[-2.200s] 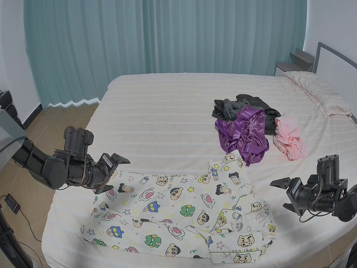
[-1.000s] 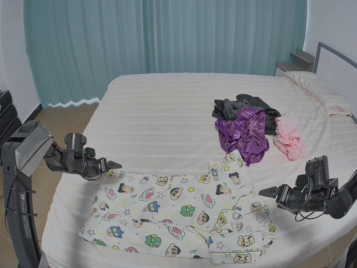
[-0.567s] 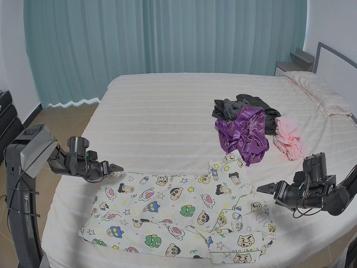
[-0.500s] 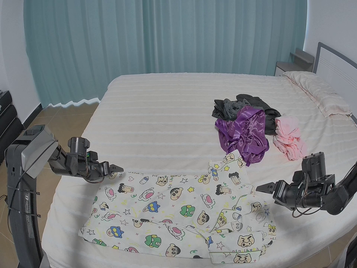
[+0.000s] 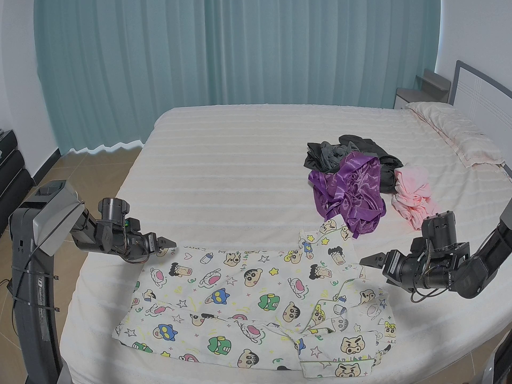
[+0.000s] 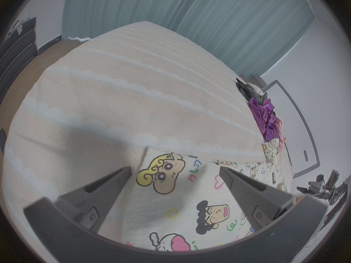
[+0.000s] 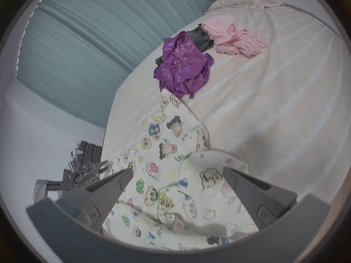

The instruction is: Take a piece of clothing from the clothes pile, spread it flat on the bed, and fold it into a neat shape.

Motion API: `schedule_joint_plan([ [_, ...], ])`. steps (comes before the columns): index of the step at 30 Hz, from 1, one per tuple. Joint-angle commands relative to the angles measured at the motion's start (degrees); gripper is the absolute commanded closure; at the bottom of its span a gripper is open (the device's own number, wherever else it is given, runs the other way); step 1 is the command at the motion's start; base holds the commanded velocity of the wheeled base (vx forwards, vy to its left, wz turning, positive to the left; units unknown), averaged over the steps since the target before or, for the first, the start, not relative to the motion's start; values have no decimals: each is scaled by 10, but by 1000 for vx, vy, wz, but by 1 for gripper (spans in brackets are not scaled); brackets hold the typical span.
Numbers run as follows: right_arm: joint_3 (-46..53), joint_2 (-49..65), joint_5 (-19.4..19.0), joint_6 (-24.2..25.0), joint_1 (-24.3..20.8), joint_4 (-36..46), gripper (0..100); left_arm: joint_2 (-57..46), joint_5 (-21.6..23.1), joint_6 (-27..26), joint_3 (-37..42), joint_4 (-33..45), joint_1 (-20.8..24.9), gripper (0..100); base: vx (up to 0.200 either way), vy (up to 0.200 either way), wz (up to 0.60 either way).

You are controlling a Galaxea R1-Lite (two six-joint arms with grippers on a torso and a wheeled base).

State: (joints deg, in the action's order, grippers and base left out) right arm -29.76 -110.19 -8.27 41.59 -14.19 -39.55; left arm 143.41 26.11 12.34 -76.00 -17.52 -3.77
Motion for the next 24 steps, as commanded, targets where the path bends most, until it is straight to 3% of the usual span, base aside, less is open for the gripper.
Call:
schedule_joint_plan([
  [1,-50,-48,-10,-3,12,3,0,0,3,1,4,3,5,100,0,0,0],
  [2,-100,-89,-11,-21,19,19,0,0,3,3,4,6,8,100,0,0,0],
  [11,-238,-200,-18,-100,57,76,0,-2,-4,5,2,6,-9,100,0,0,0],
  [14,-263,-235,-44,-116,57,76,0,-10,-4,5,5,6,-14,100,0,0,0],
  [24,-348,-318,-61,-133,50,61,0,-14,-5,5,16,6,-11,100,0,0,0],
])
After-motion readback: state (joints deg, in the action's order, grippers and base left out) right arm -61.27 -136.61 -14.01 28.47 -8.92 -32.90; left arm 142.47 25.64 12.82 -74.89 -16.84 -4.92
